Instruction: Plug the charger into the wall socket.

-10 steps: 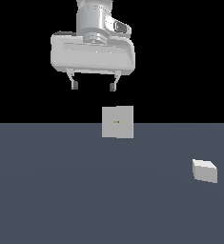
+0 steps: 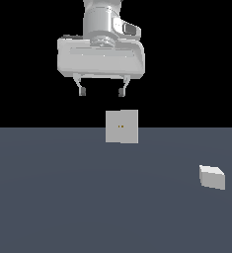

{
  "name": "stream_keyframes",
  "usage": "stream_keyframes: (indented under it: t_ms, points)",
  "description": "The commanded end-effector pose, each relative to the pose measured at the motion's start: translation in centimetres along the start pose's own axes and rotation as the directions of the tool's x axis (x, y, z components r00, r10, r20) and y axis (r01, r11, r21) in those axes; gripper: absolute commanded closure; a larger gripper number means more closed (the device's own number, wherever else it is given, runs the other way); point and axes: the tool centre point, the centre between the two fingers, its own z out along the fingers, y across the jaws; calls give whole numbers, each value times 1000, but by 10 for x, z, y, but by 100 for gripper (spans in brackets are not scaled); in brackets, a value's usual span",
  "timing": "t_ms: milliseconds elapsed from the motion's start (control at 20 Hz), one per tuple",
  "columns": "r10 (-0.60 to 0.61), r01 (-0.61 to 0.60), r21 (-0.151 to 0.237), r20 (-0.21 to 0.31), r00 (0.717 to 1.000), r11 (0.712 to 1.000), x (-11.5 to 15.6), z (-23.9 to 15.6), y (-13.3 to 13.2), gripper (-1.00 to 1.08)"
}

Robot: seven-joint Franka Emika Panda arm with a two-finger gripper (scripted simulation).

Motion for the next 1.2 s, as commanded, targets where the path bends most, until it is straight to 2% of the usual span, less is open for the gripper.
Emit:
stream_keyframes:
  t_ms: [0,300,550,800,1150]
  points:
    - [22,-22,-4,-9,1000,1000,-3,4,9,-92]
    - [104,-105,-15,-47,993,994,-13,21,39,-92]
    - [197,-200,-25,-92,976,980,-27,40,74,-92]
    - [291,-298,-31,-139,946,954,-44,60,109,-92]
    - [408,-423,-32,-202,890,906,-70,87,153,-92]
